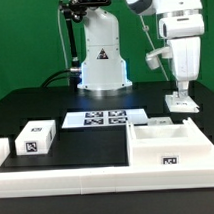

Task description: Assemble cabinet

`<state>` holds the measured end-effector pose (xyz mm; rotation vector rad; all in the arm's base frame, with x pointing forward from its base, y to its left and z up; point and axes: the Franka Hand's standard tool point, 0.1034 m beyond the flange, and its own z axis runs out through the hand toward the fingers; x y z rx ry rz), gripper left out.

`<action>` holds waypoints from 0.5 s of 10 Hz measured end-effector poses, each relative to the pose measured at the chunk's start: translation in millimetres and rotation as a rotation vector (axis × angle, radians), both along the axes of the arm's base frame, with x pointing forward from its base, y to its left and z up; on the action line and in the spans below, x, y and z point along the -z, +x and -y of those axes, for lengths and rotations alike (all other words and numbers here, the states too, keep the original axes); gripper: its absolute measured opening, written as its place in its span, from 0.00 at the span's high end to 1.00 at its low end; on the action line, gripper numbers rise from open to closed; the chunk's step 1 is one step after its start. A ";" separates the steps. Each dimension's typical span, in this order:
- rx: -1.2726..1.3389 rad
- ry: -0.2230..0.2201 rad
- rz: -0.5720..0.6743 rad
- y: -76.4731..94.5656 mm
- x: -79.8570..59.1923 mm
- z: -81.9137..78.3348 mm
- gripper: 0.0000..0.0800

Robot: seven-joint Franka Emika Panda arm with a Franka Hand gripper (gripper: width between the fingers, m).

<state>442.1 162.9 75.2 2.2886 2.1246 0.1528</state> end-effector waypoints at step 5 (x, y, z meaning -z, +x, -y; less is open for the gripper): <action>-0.070 -0.014 0.003 2.0 1.2 9.9 0.92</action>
Offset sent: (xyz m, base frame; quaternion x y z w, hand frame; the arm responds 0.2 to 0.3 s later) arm -0.0008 -0.0096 0.0040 -0.0199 0.0161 -0.0833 0.9962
